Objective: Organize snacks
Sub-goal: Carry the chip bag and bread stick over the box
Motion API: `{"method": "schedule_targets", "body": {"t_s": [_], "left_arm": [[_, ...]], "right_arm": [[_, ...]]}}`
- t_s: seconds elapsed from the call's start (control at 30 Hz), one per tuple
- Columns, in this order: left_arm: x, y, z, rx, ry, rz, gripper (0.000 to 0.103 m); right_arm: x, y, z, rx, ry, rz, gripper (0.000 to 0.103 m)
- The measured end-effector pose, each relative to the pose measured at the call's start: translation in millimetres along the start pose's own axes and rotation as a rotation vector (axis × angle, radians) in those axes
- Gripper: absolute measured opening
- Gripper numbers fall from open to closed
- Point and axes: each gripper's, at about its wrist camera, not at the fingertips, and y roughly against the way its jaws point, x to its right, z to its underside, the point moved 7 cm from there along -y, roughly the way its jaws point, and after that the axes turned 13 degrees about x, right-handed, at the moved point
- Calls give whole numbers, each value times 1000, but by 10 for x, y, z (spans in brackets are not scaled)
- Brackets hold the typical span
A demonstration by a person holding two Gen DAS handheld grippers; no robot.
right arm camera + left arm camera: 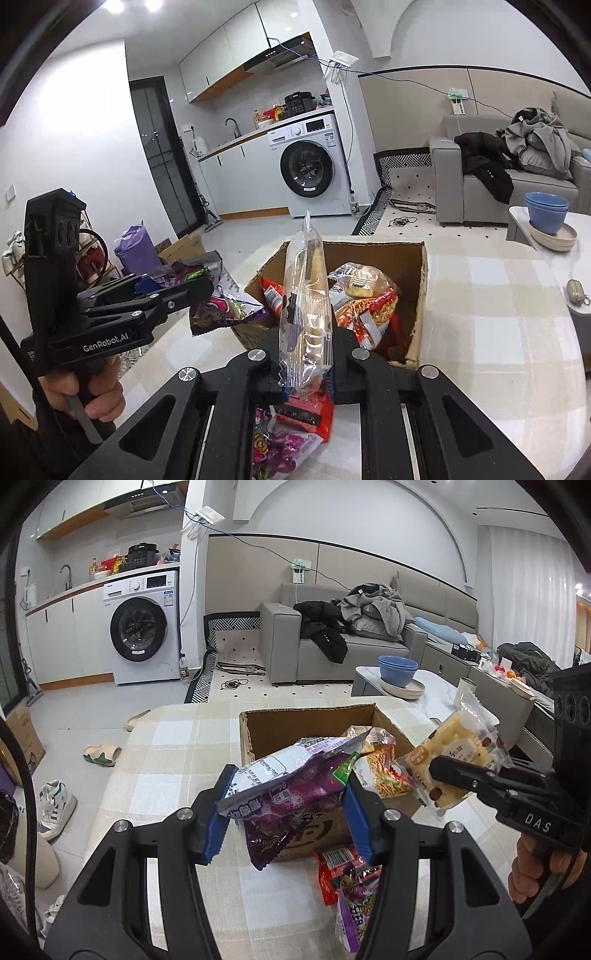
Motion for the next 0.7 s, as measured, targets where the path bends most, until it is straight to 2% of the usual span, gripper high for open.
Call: {"method": "schedule_targets", "body": {"t_s": [0.7], "left_arm": [[-61, -275, -103, 3, 42, -22, 52]], "right_arm": [[-29, -218, -10, 16, -20, 1, 13]]}}
